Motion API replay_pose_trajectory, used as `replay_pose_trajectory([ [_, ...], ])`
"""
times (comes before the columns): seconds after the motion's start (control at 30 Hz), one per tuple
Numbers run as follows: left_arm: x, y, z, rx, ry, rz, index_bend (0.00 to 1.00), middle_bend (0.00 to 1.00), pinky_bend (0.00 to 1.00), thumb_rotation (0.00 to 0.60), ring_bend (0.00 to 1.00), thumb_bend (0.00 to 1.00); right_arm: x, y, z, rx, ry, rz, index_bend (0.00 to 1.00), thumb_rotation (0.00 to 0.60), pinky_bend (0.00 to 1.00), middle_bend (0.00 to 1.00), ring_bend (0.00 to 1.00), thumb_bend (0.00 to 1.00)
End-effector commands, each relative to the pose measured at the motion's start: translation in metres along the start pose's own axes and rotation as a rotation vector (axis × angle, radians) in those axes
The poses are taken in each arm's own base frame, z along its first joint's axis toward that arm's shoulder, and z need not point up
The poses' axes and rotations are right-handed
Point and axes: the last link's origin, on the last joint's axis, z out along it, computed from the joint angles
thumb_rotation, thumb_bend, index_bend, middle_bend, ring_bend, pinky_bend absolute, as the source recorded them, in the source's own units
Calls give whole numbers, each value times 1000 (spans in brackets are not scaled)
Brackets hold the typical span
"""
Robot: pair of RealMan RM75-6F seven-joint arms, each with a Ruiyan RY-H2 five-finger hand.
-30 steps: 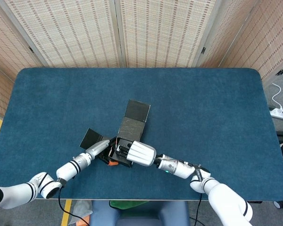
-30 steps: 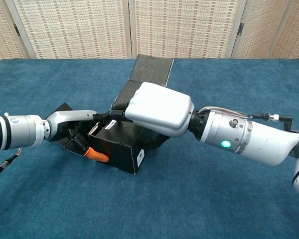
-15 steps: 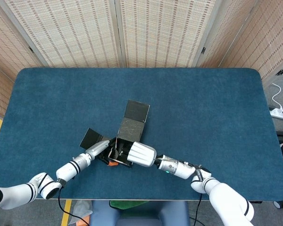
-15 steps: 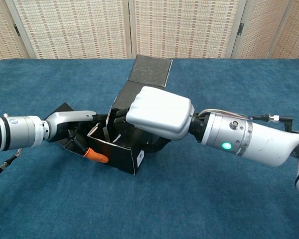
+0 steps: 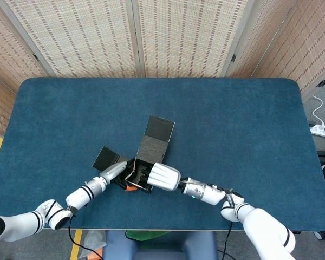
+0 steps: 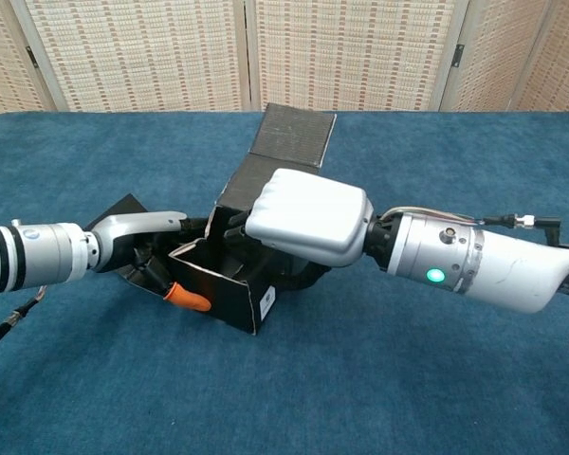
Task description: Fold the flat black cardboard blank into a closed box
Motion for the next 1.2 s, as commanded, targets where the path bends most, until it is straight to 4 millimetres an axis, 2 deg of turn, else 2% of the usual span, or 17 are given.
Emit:
replay_pose_trajectory([
  [0.03,-1,-1,1,3,6,-4,228,315,853,600,605,229,0,1,-1,6,-15,-3,499,600,1000,462,742,186],
  [0.4,-1,-1,3,10,40,-15,319,417,855,600,619,229,2,1,-3,21,-46,3,499,600,1000,474,742,186],
  [0.7,-3,0,3,11,47,-19,360,459,855,600,629,228,2,0,-4,26,-66,5,504,600,1000,511,743,186],
  [0.8,-4,0,2,13,50,-25,367,467,855,600,630,228,2,-1,-4,31,-75,17,580,600,1000,594,754,185],
  [1.0,-4,-1,1,16,57,-33,373,472,855,600,631,228,9,4,-1,34,-74,40,809,600,1000,859,777,168],
  [1.1,-3,-1,0,18,64,-44,373,472,855,600,631,229,11,6,0,40,-82,43,907,600,1000,955,788,168],
  [1.2,-4,0,0,20,66,-48,373,470,854,600,631,229,11,6,0,51,-99,43,979,600,1000,998,802,169],
])
